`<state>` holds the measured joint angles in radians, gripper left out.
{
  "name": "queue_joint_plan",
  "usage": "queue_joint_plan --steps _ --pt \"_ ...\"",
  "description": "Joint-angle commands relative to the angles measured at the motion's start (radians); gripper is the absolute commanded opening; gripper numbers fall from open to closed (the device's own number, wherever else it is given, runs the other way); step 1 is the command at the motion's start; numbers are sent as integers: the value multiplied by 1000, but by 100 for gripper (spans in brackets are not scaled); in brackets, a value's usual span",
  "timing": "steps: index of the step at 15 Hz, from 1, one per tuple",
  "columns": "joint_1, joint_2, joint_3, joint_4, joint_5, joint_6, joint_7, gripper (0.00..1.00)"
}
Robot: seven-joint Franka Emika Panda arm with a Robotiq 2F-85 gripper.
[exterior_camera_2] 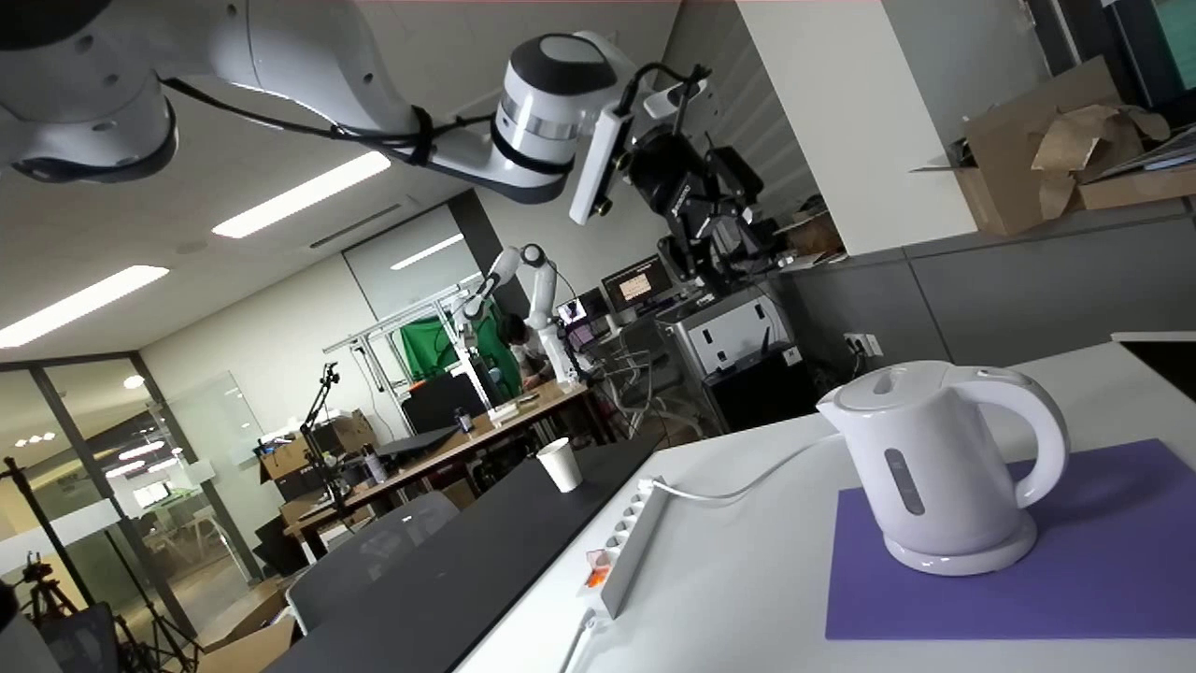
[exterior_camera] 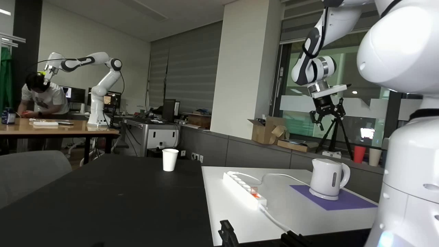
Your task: Turn on the white kettle
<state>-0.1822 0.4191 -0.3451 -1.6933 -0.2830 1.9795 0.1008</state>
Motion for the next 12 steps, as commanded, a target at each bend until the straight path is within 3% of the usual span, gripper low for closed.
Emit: queue_joint_plan --steps 1,5,6,12 --pt "1 -103 54 -112 -61 -42 -89 100" --pt "5 -151 94 -178 -102 -79 -142 100" --pt "-10 -99 96 -121 -78 -67 -121 100" --pt "-13 -99 102 -129 -77 -68 -123 100"
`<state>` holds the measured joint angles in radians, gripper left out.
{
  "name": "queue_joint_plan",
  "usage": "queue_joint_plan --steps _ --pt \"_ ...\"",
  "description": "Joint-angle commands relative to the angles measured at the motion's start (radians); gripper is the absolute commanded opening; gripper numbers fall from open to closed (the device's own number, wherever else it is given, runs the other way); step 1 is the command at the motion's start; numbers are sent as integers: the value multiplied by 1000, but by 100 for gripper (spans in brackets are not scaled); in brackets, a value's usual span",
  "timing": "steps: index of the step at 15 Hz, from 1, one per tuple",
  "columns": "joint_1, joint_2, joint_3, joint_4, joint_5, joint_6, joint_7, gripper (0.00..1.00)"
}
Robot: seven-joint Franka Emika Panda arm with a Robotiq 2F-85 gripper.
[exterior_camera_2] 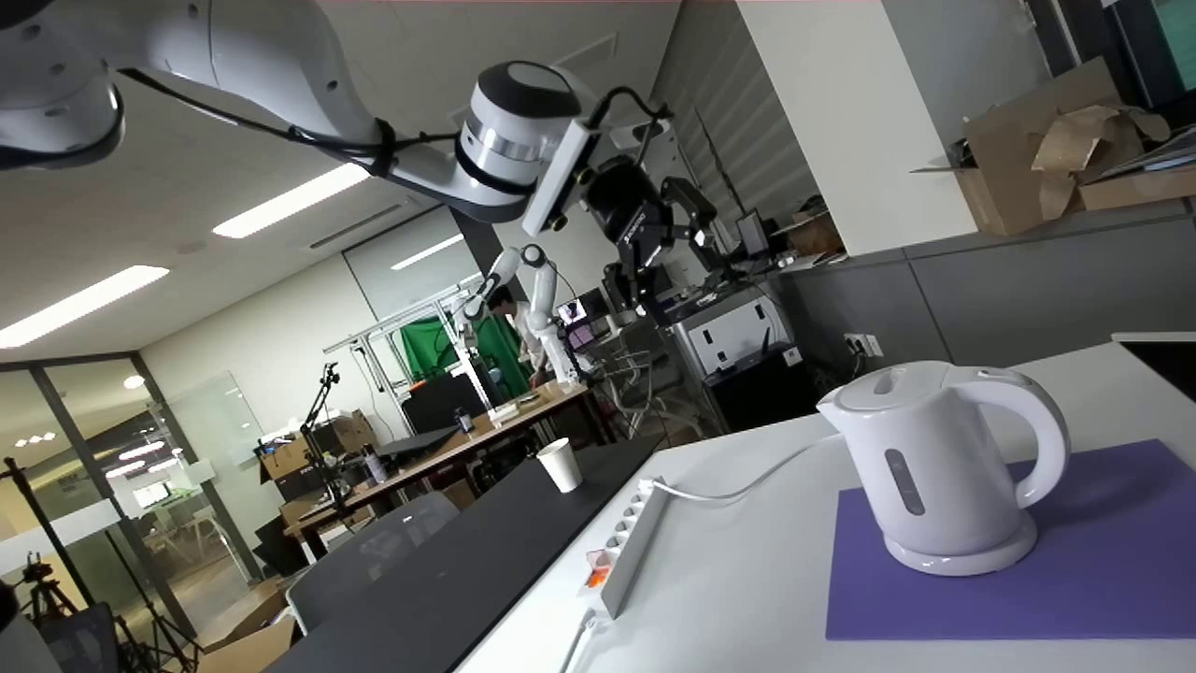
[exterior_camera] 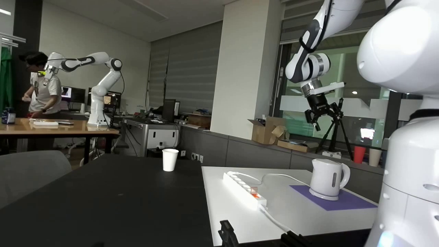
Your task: Turn on the white kettle
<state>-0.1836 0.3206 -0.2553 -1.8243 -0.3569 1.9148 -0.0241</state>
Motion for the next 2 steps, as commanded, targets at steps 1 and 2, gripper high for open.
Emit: queue_joint_plan --steps 1,2 --pt "-11 0 12 2 -3 -3 2 100" --pt "-11 0 12 2 -3 -3 2 100"
